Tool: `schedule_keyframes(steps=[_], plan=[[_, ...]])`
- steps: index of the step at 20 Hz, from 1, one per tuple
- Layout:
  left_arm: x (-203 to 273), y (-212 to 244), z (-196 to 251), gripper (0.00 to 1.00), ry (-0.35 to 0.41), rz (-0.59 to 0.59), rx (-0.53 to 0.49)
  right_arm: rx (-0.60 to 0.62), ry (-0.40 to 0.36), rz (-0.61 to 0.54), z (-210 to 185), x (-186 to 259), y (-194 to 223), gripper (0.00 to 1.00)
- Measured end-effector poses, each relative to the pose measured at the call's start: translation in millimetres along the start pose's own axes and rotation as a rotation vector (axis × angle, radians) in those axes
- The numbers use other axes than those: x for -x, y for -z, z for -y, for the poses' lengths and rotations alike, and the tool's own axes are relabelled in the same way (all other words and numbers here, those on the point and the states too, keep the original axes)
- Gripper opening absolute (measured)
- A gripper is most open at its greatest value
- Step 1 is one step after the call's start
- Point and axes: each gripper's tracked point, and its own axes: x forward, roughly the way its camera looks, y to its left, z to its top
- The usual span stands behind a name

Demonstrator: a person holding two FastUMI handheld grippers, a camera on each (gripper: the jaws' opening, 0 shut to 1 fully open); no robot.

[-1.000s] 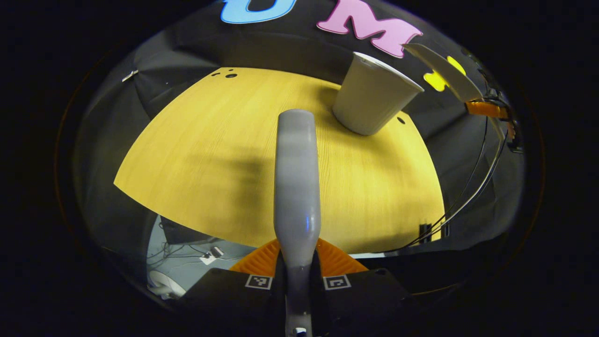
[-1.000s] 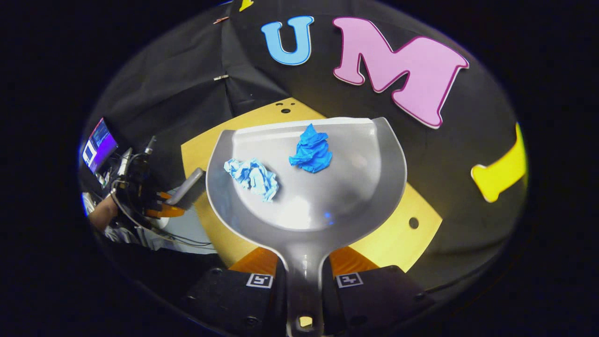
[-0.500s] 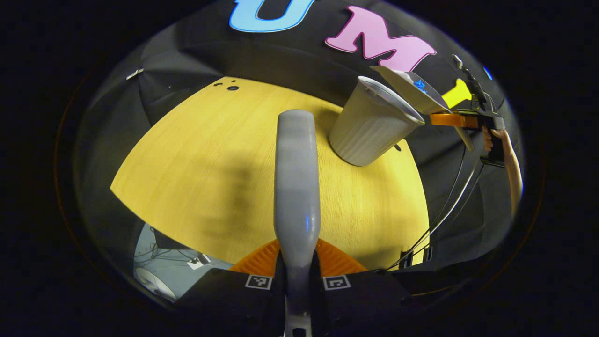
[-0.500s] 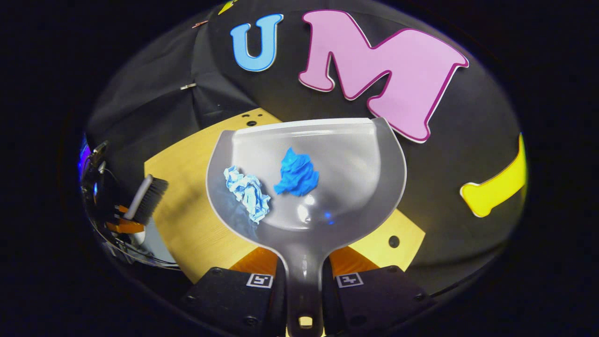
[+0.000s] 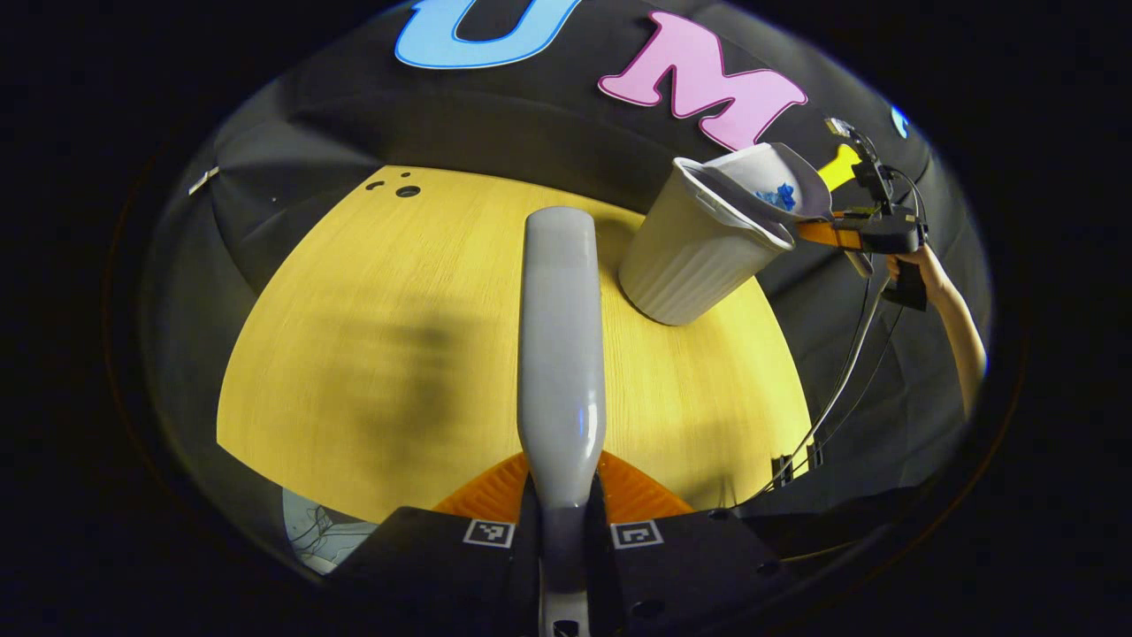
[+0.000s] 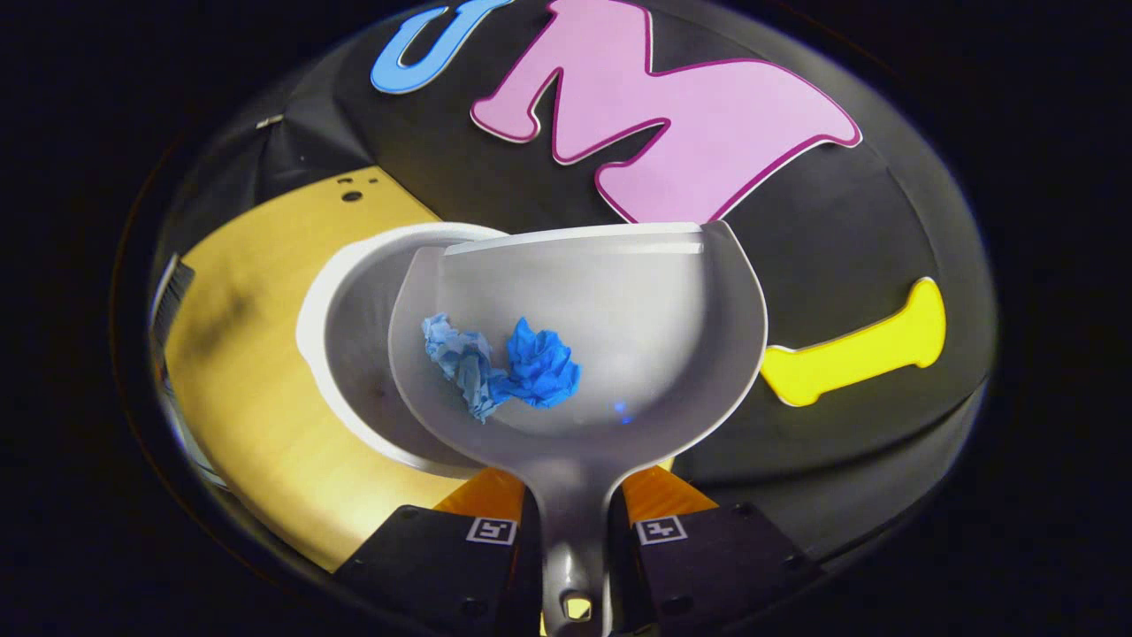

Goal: Pick up the small broom and dustpan from the desktop, sweep the trash into the dustpan with the broom, and then empty the trash into the garbage bin.

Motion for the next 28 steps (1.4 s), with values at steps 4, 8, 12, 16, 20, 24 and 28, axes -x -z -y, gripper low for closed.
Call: schedule_keyframes(steps=[4,8,12,16,20,24,28], plan=[[-0.7,3.3,-24.6,0.25,0.050,-0.032,-0.019,0.055,0.106,-0.039,8.9,0.2,3.1,0.34],[-2.4,2.1,-46.5,0.26,0.057,-0.034,-0.058,0.145,0.238,-0.038,18.0,-5.3,2.2,0.34],[-0.3,2.9,-54.9,0.25,0.062,-0.034,-0.098,0.353,0.378,-0.012,20.5,2.1,-3.5,0.34],[1.1,9.3,-55.3,0.25,0.084,-0.053,-0.114,0.420,0.425,-0.037,29.4,1.4,1.8,0.34],[-0.7,17.1,-56.1,0.29,0.093,-0.071,-0.120,0.490,0.441,-0.053,31.1,1.4,1.8,0.41],[-4.3,19.2,-55.8,0.25,0.103,-0.081,-0.120,0.630,0.499,-0.048,26.1,0.9,-6.7,0.34],[-5.1,25.5,-56.0,0.26,0.104,-0.090,-0.117,0.735,0.540,-0.036,20.3,4.0,-14.7,0.34]])
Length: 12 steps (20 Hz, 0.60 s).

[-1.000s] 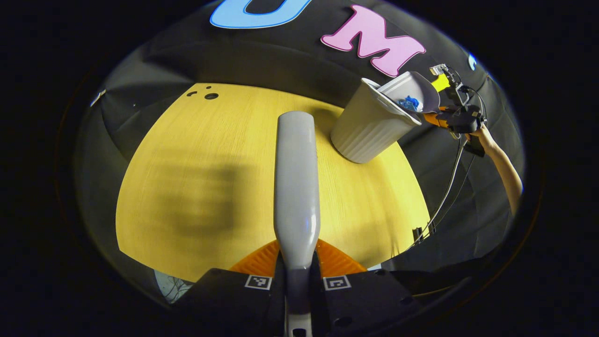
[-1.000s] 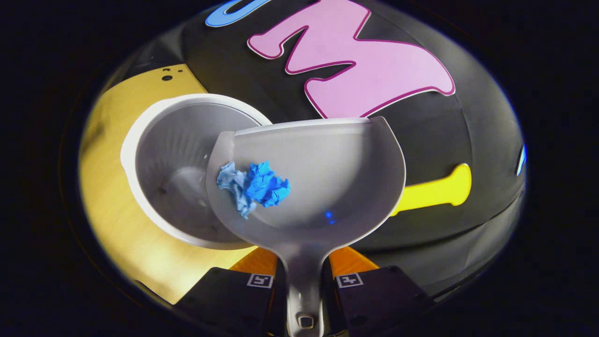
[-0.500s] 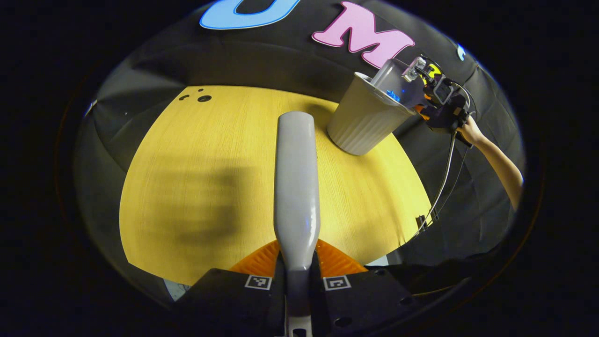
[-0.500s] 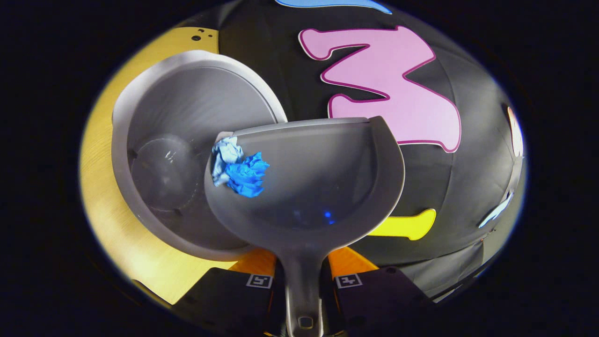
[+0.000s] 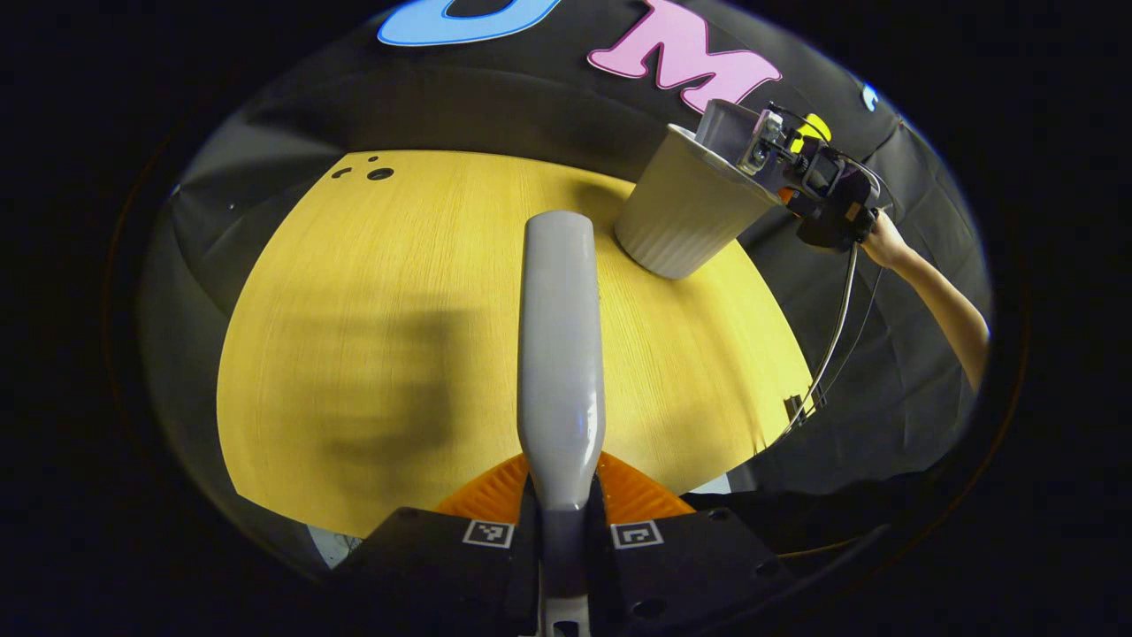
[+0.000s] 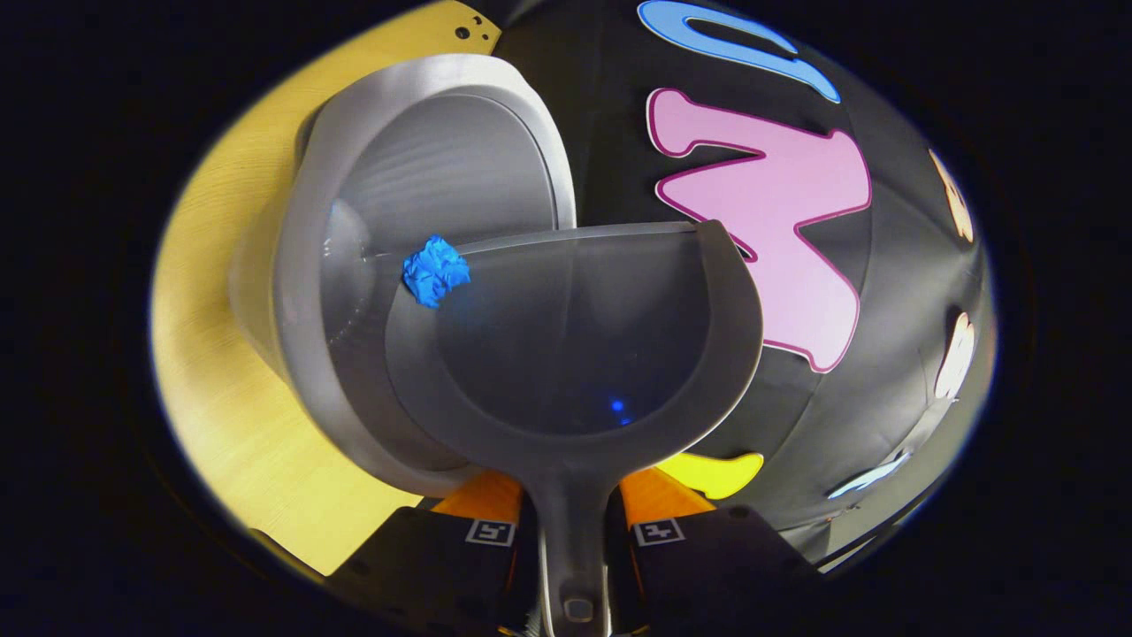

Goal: Pick up the small broom and dustpan from the desktop, sweep the trash into the dustpan with the broom, and then empty the trash into the garbage bin.

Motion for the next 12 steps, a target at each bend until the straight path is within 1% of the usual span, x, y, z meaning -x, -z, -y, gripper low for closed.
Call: schedule_keyframes(steps=[1,2,3,5,8,9,11,12], plan=[[-1.0,1.4,-0.6,0.29,-0.002,-0.001,-0.001,0.000,-0.003,-0.004,0.1,-1.0,1.0,0.34],[-1.4,2.3,-0.9,0.29,-0.006,-0.003,-0.001,0.004,-0.005,-0.010,0.2,-0.4,1.2,0.34],[-0.4,2.9,-0.6,0.25,-0.007,-0.004,0.000,0.002,-0.007,-0.013,0.4,-0.1,0.6,0.34],[-0.9,3.6,-1.5,0.26,-0.016,-0.001,0.002,-0.029,-0.021,-0.016,-1.1,0.3,1.3,0.34],[1.2,0.0,-4.5,0.25,-0.047,0.016,0.001,-0.160,-0.089,-0.036,-6.1,2.1,2.9,0.33],[1.5,-1.8,-4.5,0.25,-0.052,0.023,0.005,-0.213,-0.116,-0.048,-7.2,2.5,4.2,0.34],[2.7,-3.7,-3.0,0.25,-0.052,0.030,0.016,-0.337,-0.143,-0.068,-2.7,5.1,5.2,0.33],[3.4,-4.8,-1.7,0.29,-0.048,0.032,0.027,-0.412,-0.160,-0.080,0.0,7.5,6.2,0.34]])
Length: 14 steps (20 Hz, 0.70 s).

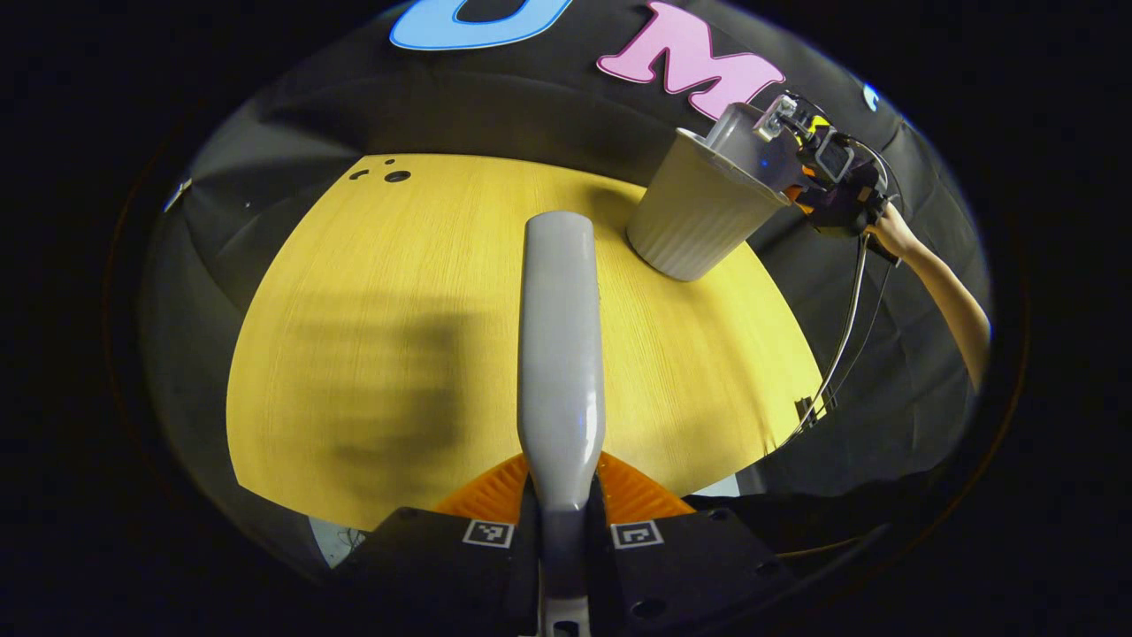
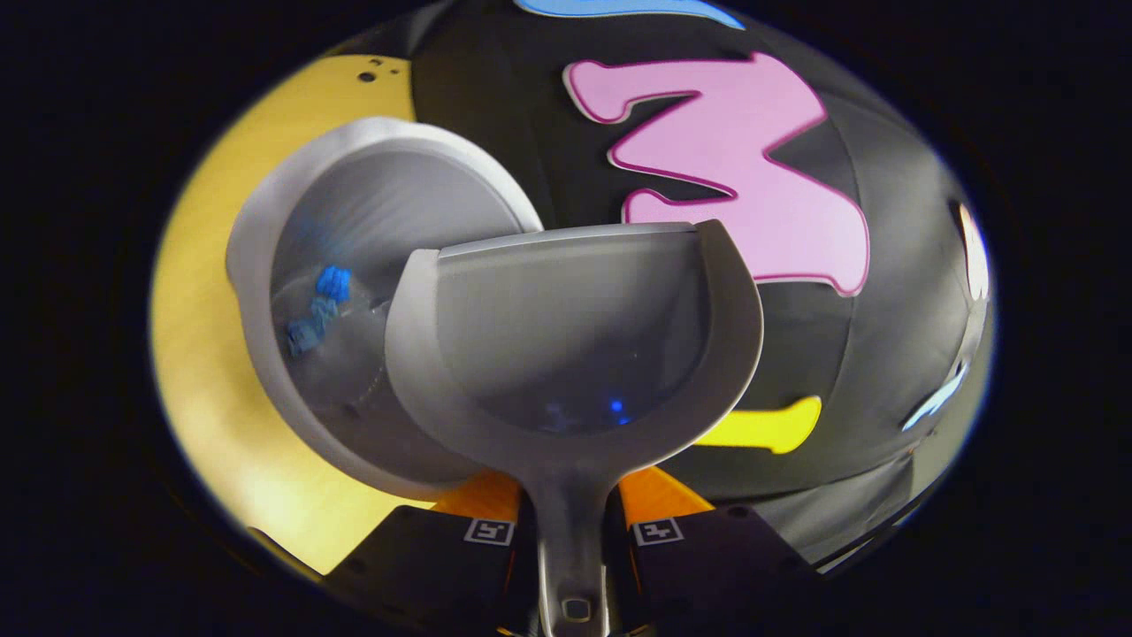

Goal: Pick up the small broom and dustpan from the desktop, sweep the trash into the dustpan with the broom, and then empty the trash into the garbage bin.

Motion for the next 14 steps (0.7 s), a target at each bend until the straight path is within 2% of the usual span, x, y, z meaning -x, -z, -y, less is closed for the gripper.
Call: schedule_keyframes(steps=[1,2,5,6,7,8,10,13,14], plan=[[1.0,-1.5,3.3,0.26,0.010,0.004,0.019,-0.075,-0.025,-0.009,2.1,2.1,0.3,0.34],[1.7,-3.8,6.3,0.29,0.018,0.011,0.039,-0.149,-0.058,-0.011,3.9,4.3,-0.5,0.34],[-1.8,-1.8,5.5,0.26,0.001,0.020,0.055,-0.341,-0.118,-0.005,11.3,17.8,-3.3,0.34],[-2.1,-1.9,5.2,0.25,-0.002,0.021,0.061,-0.392,-0.141,0.002,14.0,21.8,-5.3,0.39],[-3.3,-2.9,7.4,0.26,0.007,0.025,0.080,-0.451,-0.166,0.010,16.1,26.1,-8.4,0.40],[-2.9,-4.5,10.8,0.25,0.020,0.032,0.108,-0.511,-0.194,0.018,16.5,35.0,-11.1,0.34],[-3.2,-0.4,9.6,0.26,0.025,0.039,0.148,-0.641,-0.263,0.034,16.0,52.1,-20.9,0.34],[1.7,16.6,1.5,0.25,-0.007,0.032,0.164,-0.835,-0.405,0.059,6.0,80.7,-46.8,0.34],[9.6,26.5,-3.3,0.25,-0.018,0.028,0.168,-0.874,-0.439,0.073,2.2,91.2,-55.5,0.28]])
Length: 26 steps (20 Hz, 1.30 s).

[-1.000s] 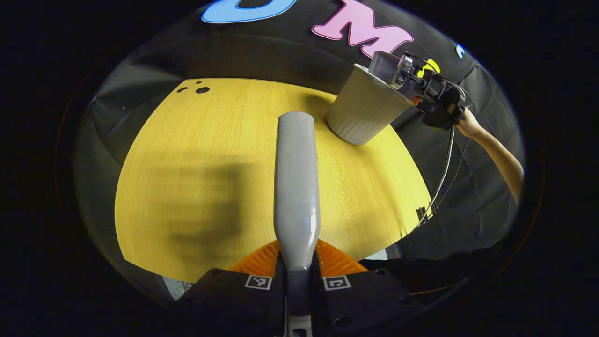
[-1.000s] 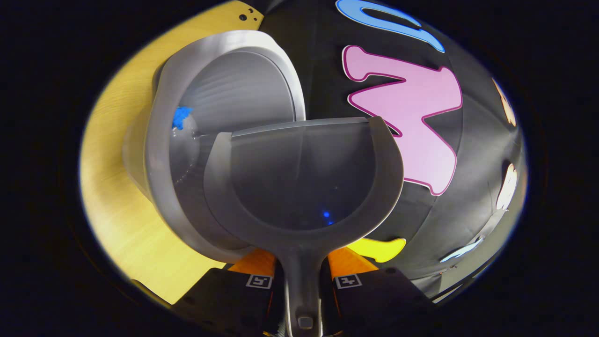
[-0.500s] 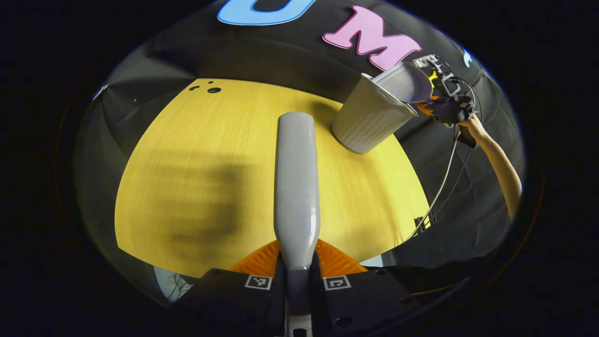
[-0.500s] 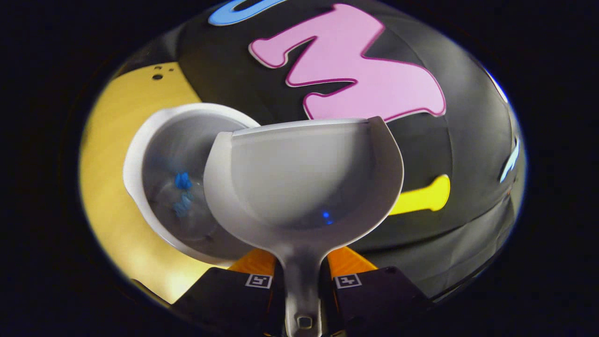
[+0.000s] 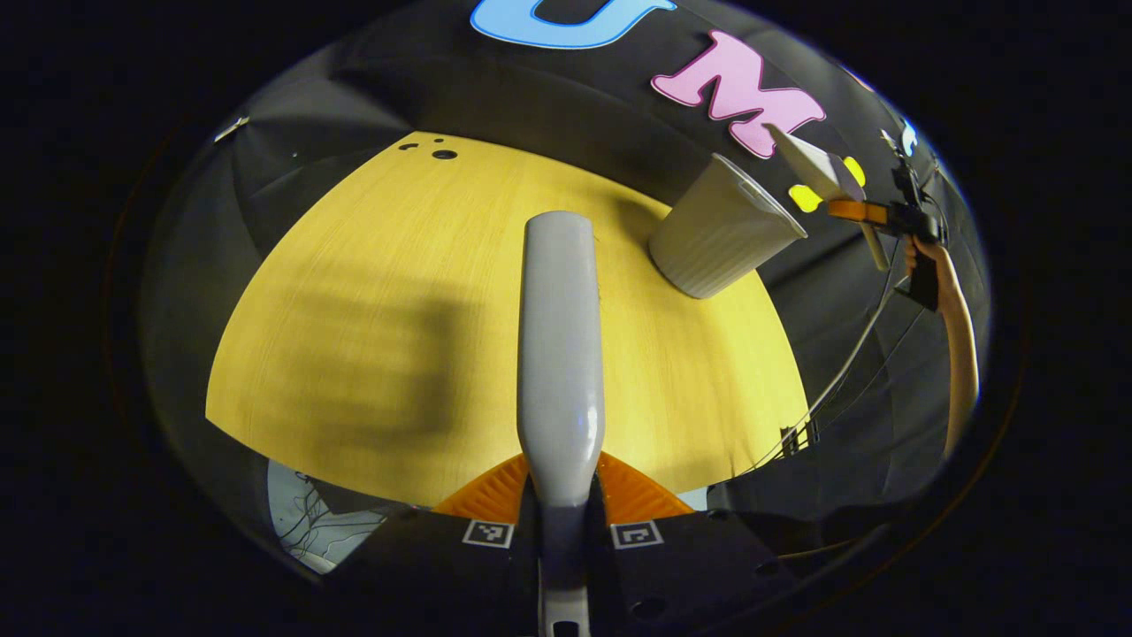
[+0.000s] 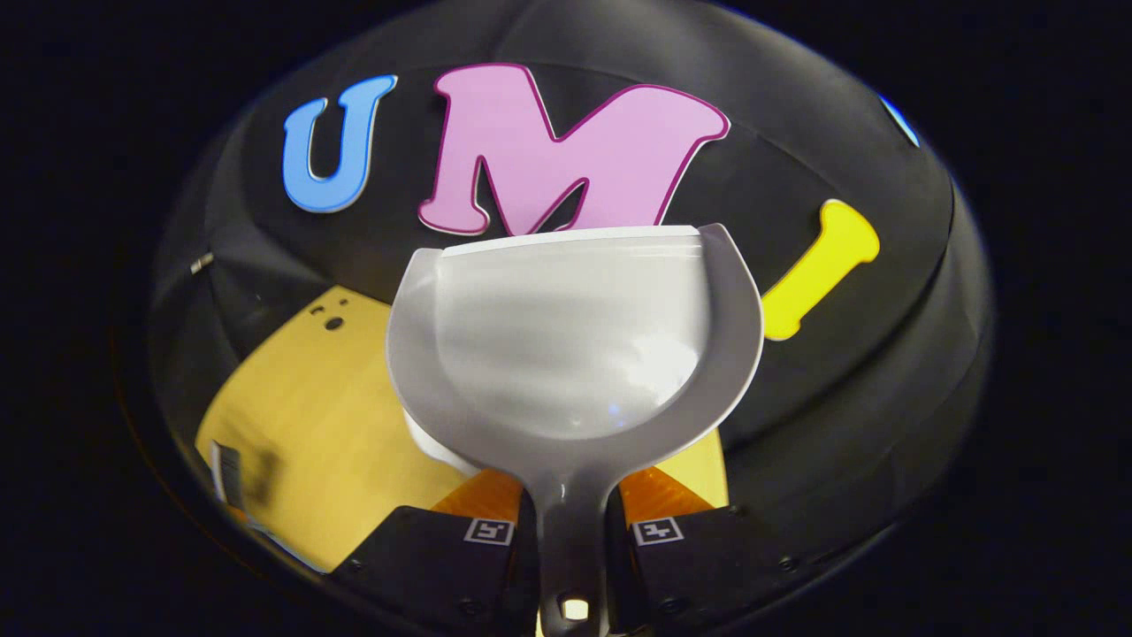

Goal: Pick up the small broom and dustpan from the desktop, sweep the trash into the dustpan with the broom, and then empty the trash into the garbage bin.

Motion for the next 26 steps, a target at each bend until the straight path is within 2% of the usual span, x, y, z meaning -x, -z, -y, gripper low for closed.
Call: schedule_keyframes(steps=[1,3,4,5,6,7,8,9,10,11,12,13,14,18,21,23,24,25,26], plan=[[4.0,4.9,-3.7,0.25,-0.013,-0.001,0.005,-0.023,-0.036,0.007,-11.2,10.6,1.0,0.34],[7.2,13.2,-13.1,0.26,-0.037,0.003,0.022,-0.024,-0.082,0.036,-36.0,27.9,6.4,0.34],[6.9,16.0,-17.5,0.25,-0.048,0.007,0.036,-0.020,-0.106,0.046,-49.3,35.6,9.7,0.34],[6.4,20.5,-22.6,0.29,-0.060,0.009,0.054,-0.018,-0.138,0.043,-65.2,42.7,16.0,0.27],[5.7,23.5,-27.4,0.29,-0.070,0.012,0.074,-0.019,-0.176,0.033,-81.1,50.0,23.9,0.34],[4.9,27.0,-30.5,0.25,-0.076,0.012,0.092,-0.025,-0.223,0.023,-99.5,56.0,31.9,0.34],[5.2,31.7,-31.3,0.25,-0.078,0.007,0.109,-0.036,-0.266,0.016,-117.8,59.7,39.2,0.27],[3.7,34.7,-32.5,0.25,-0.080,0.005,0.120,-0.046,-0.298,0.009,-133.6,67.0,47.4,0.27],[1.4,35.4,-34.9,0.29,-0.089,0.002,0.125,-0.048,-0.327,-0.004,-146.4,71.2,56.5,0.34],[-1.0,38.6,-36.9,0.29,-0.103,-0.004,0.122,-0.046,-0.352,-0.024,-161.0,75.0,70.1,0.34],[-2.5,40.3,-40.2,0.22,-0.120,-0.011,0.113,-0.041,-0.376,-0.052,-174.3,77.6,84.1,0.33],[-3.9,42.5,-44.2,0.22,-0.138,-0.018,0.098,-0.037,-0.397,-0.087,-187.8,76.8,99.9,0.33],[-6.2,42.4,-47.7,0.25,-0.156,-0.027,0.078,-0.029,-0.413,-0.127,-197.1,76.0,117.3,0.34],[-21.7,33.9,-54.0,0.25,-0.210,-0.043,0.001,-0.060,-0.420,-0.289,-212.2,63.7,191.5,0.34],[-38.7,20.4,-59.7,0.26,-0.248,-0.044,-0.055,-0.078,-0.383,-0.409,-210.8,60.9,254.4,0.34],[-48.7,15.0,-62.9,0.25,-0.276,-0.044,-0.105,-0.081,-0.348,-0.448,-205.9,62.6,283.1,0.41],[-55.9,12.0,-65.3,0.26,-0.288,-0.051,-0.131,-0.079,-0.323,-0.464,-201.9,59.4,294.6,0.34],[-63.8,6.5,-68.3,0.26,-0.298,-0.057,-0.154,-0.082,-0.302,-0.486,-200.6,55.3,308.5,0.34],[-72.0,3.9,-67.9,0.25,-0.302,-0.066,-0.176,-0.099,-0.290,-0.506,-202.6,48.8,317.4,0.27]])
